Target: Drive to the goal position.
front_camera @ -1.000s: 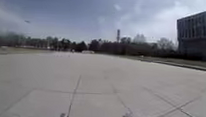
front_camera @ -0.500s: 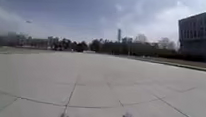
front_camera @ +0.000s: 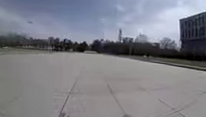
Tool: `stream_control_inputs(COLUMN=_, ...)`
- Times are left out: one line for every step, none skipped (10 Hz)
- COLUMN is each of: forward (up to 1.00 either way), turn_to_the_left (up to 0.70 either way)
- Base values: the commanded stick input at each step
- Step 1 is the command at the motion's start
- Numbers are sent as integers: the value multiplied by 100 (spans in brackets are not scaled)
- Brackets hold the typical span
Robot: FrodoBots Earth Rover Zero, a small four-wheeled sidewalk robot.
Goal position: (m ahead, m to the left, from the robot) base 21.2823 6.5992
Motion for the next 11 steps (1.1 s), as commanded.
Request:
stream_control_inputs(forward=85, turn_to_the_left=0)
stream_control_inputs(forward=85, turn_to_the_left=0)
stream_control_inputs(forward=85, turn_to_the_left=0)
stream_control_inputs(forward=85, turn_to_the_left=0)
stream_control_inputs(forward=85, turn_to_the_left=0)
stream_control_inputs(forward=85, turn_to_the_left=0)
stream_control_inputs(forward=85, turn_to_the_left=0)
stream_control_inputs(forward=85, turn_to_the_left=0)
stream_control_inputs(forward=85, turn_to_the_left=0)
stream_control_inputs(forward=85, turn_to_the_left=0)
stream_control_inputs(forward=85, turn_to_the_left=0)
